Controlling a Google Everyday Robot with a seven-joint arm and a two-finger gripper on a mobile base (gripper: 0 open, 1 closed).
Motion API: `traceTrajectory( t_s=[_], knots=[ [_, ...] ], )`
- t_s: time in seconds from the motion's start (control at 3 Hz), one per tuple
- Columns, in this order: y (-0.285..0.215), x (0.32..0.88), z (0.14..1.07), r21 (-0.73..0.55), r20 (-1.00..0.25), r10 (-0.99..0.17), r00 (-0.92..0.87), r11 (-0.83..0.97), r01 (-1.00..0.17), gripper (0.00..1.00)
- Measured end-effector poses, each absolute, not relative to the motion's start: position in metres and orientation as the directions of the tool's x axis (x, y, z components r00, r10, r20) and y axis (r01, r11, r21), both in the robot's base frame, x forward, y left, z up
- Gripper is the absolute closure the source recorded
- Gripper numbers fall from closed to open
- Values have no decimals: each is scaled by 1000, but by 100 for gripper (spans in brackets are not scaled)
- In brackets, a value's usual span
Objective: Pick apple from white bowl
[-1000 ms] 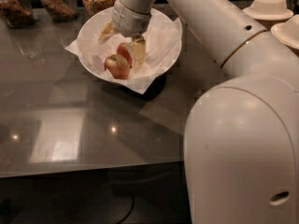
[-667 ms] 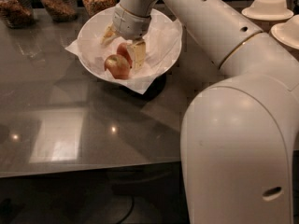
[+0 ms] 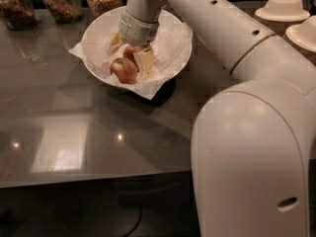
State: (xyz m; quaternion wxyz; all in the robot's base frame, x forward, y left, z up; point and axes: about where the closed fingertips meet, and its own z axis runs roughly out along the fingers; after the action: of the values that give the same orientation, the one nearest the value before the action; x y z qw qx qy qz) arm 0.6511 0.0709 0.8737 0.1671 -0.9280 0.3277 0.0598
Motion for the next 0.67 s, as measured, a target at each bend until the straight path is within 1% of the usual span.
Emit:
traceTrajectory(
  t_s=[0.33,0.67],
  knots=[
    [75,643,862,-249,-245,-581,776,-736,-630,26],
    [80,639,857,-239,-260,-575,776,-740,-628,39]
  ],
)
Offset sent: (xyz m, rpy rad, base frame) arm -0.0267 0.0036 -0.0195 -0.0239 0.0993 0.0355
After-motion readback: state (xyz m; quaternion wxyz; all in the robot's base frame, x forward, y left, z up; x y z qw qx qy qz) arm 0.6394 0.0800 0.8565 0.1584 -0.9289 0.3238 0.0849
